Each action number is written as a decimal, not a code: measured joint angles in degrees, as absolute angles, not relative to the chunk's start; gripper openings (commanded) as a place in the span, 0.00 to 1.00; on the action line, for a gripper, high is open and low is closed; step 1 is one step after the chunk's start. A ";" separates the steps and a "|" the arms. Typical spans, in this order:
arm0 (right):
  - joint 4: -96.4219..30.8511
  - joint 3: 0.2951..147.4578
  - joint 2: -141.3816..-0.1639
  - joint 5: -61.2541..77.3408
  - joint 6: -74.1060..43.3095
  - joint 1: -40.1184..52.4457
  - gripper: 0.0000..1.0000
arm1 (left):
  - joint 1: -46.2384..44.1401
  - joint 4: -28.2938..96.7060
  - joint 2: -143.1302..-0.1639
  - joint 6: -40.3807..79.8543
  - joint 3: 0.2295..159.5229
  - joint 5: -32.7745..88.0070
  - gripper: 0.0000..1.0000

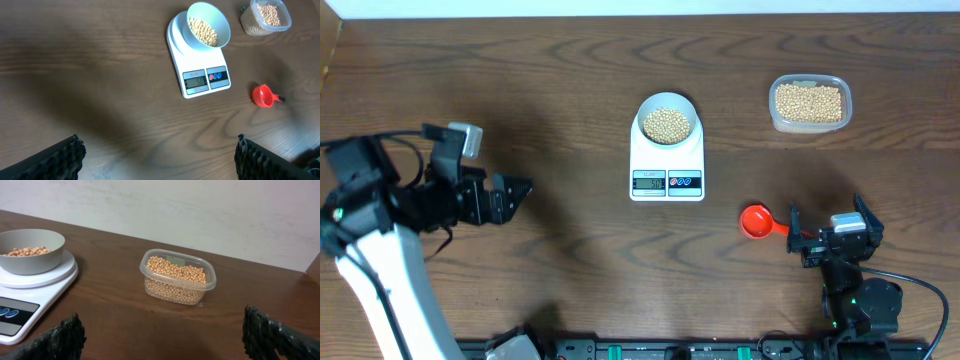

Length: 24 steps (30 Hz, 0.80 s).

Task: Scoop item into bowl and weigh 50g on scale

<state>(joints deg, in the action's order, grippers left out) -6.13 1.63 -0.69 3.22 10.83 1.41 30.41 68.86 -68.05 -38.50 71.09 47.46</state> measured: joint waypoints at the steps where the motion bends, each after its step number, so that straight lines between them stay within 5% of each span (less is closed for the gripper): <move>1: -6.13 1.63 -0.69 3.22 10.83 1.41 0.99 | 30.50 69.30 -67.07 -38.50 71.09 47.53 0.98; 8: -6.13 1.63 -0.67 3.22 10.83 1.41 0.99 | 30.65 72.01 -53.67 -38.30 67.92 50.26 0.98; 14: -6.13 1.63 -0.67 3.22 10.83 1.41 0.99 | 30.65 61.10 -42.59 -36.53 58.43 56.99 0.98; 24: -6.13 1.58 -0.67 3.22 10.83 1.41 0.99 | 26.76 32.10 -37.60 -9.19 48.84 58.00 0.98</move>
